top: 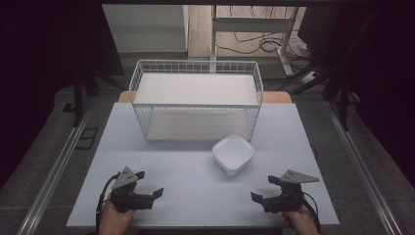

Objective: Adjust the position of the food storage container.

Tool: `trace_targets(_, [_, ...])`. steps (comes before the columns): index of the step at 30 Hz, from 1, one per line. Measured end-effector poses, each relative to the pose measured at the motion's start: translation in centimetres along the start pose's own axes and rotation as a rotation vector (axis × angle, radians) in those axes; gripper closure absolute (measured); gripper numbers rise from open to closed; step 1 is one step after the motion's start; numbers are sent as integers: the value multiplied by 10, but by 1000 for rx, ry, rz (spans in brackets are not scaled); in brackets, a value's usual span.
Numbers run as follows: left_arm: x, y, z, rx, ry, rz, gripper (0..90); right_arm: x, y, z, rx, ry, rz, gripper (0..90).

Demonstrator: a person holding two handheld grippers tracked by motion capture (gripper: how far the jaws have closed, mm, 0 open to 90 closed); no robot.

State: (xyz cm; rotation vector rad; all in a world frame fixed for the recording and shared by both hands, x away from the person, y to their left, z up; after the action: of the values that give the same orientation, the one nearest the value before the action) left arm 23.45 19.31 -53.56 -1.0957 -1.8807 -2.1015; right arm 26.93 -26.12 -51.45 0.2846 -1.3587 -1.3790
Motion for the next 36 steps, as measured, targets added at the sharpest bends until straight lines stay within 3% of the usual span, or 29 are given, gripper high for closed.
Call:
trace_targets(3, [-3,-1,1,-2,2,8,43,-2,-2,-2,20,-14,15,0])
trace_targets(10, [-9,-1,-7,-98,42,19,36,-4,-4,-6,21,-59,67,0])
trace_targets(12, [-10,-2,-10,-144,53,17,29,-1,-2,-7,9,-60,46,0])
trace_targets(14, [-10,-2,-10,-157,61,16,24,1,0,-8,-8,-57,27,0])
trace_targets(19, [-9,-2,-7,-137,55,11,22,1,0,-10,-25,-54,41,0])
trace_targets(25, [-10,-2,-5,-116,51,15,21,-6,2,-9,-22,-64,110,0])
trace_targets(29, [-10,-2,-6,-124,56,11,23,-7,11,-11,-11,-95,112,95])
trace_targets(32, [-10,-2,-7,-134,61,8,23,-4,20,-19,-46,-75,60,233])
trace_targets(36, [-10,-2,-7,-136,69,10,23,1,30,-29,-68,-93,13,385])
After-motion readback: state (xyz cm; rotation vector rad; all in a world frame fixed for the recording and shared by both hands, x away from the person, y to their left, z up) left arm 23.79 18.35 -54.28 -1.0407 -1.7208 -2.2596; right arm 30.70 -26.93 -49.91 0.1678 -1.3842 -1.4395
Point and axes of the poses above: each handheld gripper's, and its own axes: x roughly backward along the jaws, y roughly out of its top, z roughly to its left, the point moved 2 cm from there along -x, roughly forward along the jaws, and after that the axes turned 12 degrees about y, right-handed, at the moved point
